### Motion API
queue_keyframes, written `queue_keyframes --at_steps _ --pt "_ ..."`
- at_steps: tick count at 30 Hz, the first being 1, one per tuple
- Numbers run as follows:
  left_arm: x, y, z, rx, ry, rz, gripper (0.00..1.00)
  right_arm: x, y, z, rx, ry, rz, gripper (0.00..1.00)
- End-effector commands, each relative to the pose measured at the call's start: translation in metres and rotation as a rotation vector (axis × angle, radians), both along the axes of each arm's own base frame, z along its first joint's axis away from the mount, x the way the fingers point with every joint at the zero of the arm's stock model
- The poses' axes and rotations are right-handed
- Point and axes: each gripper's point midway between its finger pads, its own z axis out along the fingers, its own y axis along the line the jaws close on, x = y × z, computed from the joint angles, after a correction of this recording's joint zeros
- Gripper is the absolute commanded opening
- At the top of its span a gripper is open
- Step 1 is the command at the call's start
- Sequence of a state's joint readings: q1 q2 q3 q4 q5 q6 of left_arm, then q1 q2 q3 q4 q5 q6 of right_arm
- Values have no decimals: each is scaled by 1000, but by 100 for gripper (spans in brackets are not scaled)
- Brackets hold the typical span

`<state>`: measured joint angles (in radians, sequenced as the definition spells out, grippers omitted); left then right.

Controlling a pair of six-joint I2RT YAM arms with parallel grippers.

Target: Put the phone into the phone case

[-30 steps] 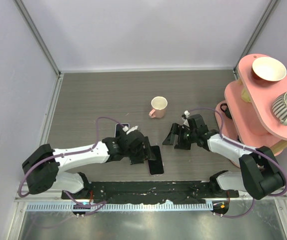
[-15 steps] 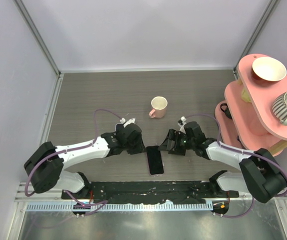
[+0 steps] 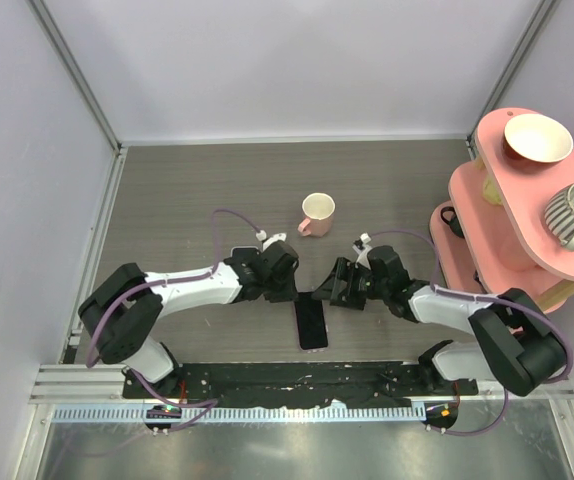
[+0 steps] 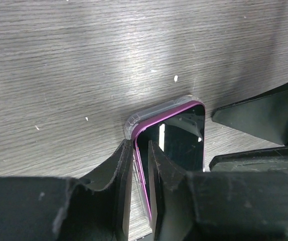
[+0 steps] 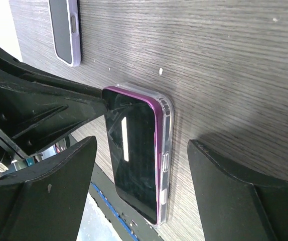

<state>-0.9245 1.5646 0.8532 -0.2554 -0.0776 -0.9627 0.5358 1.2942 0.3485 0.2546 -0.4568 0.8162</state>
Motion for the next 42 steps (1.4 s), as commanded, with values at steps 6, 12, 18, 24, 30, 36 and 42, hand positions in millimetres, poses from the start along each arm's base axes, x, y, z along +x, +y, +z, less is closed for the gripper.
queue_keyframes --at_steps 6,12,18,24,30,36,42 --pt "6 -23 4 -119 -16 -8 20 2 4 -15 7 14 2 72" --pt "7 -19 21 -143 -36 16 21 1 -6 -32 -66 37 -22 54" --pt "7 -7 48 -141 -81 38 24 -1 -18 -48 -136 50 -54 38" --pt "-5 3 44 -128 -27 57 30 -1 -15 -50 -131 72 -45 48" --pt "-17 1 27 -162 3 34 33 3 -14 -34 -127 63 -60 62" --pt "-24 -6 15 -183 43 1 34 3 -20 -12 -142 16 -66 67" --pt "-27 -11 2 -172 69 -18 42 -16 -22 -8 -103 -23 5 72"
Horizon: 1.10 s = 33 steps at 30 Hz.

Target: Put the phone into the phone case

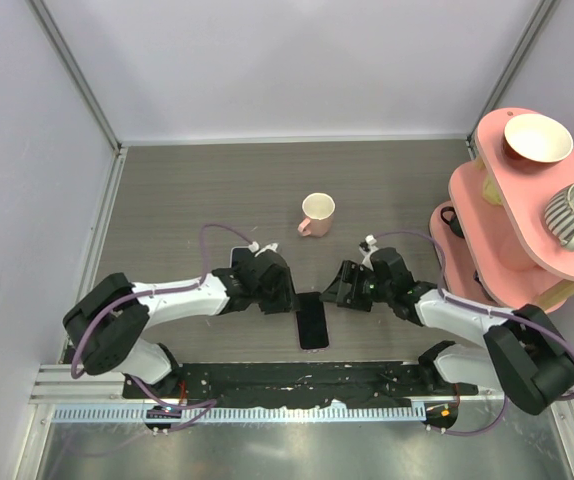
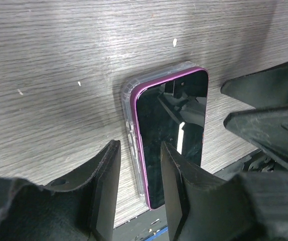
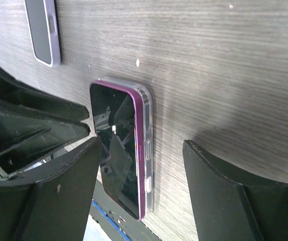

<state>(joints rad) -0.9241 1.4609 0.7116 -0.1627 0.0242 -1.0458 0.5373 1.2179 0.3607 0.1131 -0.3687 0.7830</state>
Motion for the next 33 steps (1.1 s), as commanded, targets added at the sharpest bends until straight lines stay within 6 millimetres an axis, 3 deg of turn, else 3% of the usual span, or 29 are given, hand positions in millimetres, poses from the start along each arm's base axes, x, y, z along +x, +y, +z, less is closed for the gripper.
queue_keyframes --at_steps 1,7,10,16,20,23,29,33 --pt "-1 -14 -2 -43 7 -27 42 -20 -5 -5 -1 -12 64 73" --pt "-8 -3 -31 50 82 -7 43 -36 -8 -12 41 -14 82 76" --pt "-10 11 -41 129 101 19 37 -38 -7 -14 47 -13 84 76" --pt "-7 26 -37 178 70 70 31 -41 -2 -17 55 1 100 68" --pt "-6 21 -22 123 40 76 31 -42 -9 -33 0 22 67 50" --pt "-5 13 -16 67 28 73 33 -45 -11 -45 -34 54 57 43" --pt "-5 0 -15 -12 27 62 34 -52 4 -50 -52 58 88 39" --pt "-11 -7 -21 -52 62 43 34 -50 2 -52 -79 59 65 39"
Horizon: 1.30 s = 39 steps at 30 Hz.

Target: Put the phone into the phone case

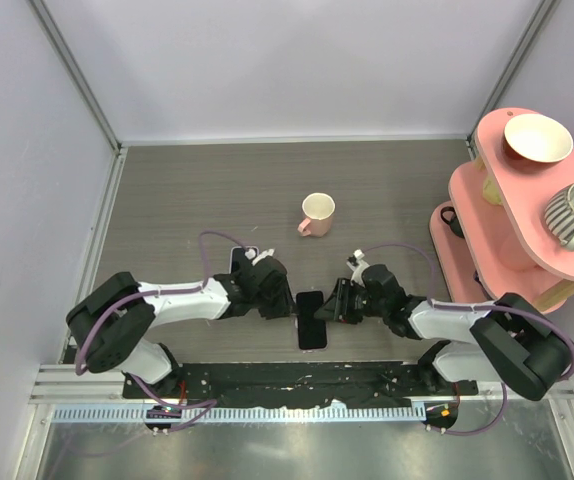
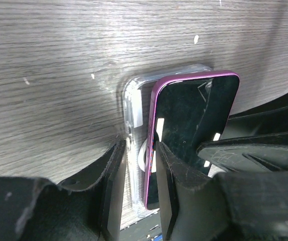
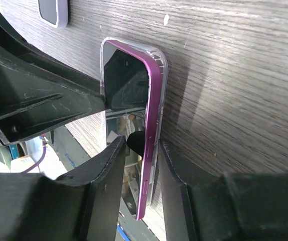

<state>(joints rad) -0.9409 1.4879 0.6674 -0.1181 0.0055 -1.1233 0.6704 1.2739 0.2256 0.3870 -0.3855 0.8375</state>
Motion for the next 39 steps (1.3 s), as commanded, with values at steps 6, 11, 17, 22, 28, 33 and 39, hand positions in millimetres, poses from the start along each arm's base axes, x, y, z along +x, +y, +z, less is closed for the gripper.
queue_keyframes --at_steps 6,11,17,22,28,33,39 --pt "-12 -11 -15 -83 71 6 27 -4 -22 -19 -149 35 -84 63" --pt "-12 -9 -9 -97 56 12 32 4 -25 -9 -165 0 -105 65" --pt "-6 -7 3 -121 -3 21 37 2 -23 -10 -158 10 -100 55" --pt "-7 -7 -1 -120 2 20 37 4 -23 -14 -175 23 -98 52" --pt "-7 -9 -7 -120 7 17 38 -1 -28 -34 -239 75 -105 48" --pt "-7 -10 -10 -119 14 13 37 -4 -28 -40 -270 93 -100 49" --pt "-8 -7 -12 -103 20 17 31 0 -24 -25 -266 59 -97 57"
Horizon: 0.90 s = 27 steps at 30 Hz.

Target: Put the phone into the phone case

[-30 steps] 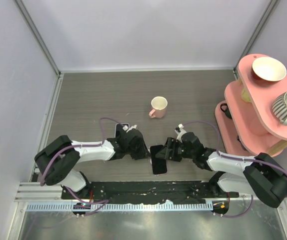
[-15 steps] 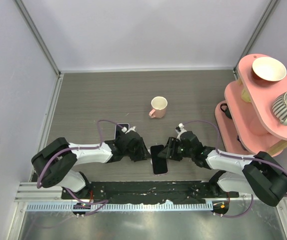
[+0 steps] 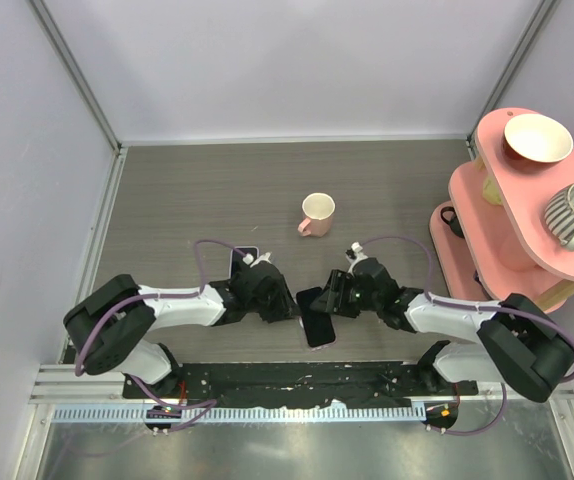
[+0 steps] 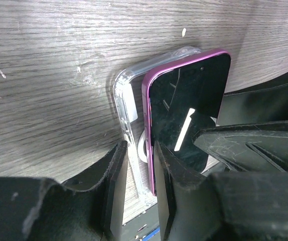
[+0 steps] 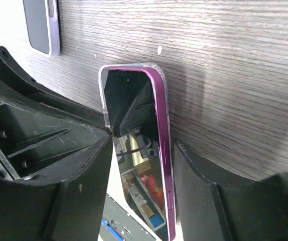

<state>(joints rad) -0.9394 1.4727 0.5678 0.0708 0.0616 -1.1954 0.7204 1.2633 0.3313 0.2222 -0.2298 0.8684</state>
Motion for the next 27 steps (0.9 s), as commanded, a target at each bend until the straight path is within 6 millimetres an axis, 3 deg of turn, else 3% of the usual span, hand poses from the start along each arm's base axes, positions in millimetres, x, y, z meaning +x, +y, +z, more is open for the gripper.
queue_keyframes --at_steps 1,4,8,16,27 --pt "-3 6 -14 40 8 -1 29 -13 -26 -26 -173 53 -20 61" --pt "-3 7 -14 47 8 3 27 -5 -36 -22 -232 22 -54 72" --pt "-2 8 -14 49 6 4 27 -4 -42 -21 -273 19 -57 73" --pt "-1 3 -5 24 -5 -5 28 -2 -33 -4 -225 -10 -33 63" --pt "3 -6 30 -54 -51 -13 31 -3 -25 10 -159 -31 -21 49"
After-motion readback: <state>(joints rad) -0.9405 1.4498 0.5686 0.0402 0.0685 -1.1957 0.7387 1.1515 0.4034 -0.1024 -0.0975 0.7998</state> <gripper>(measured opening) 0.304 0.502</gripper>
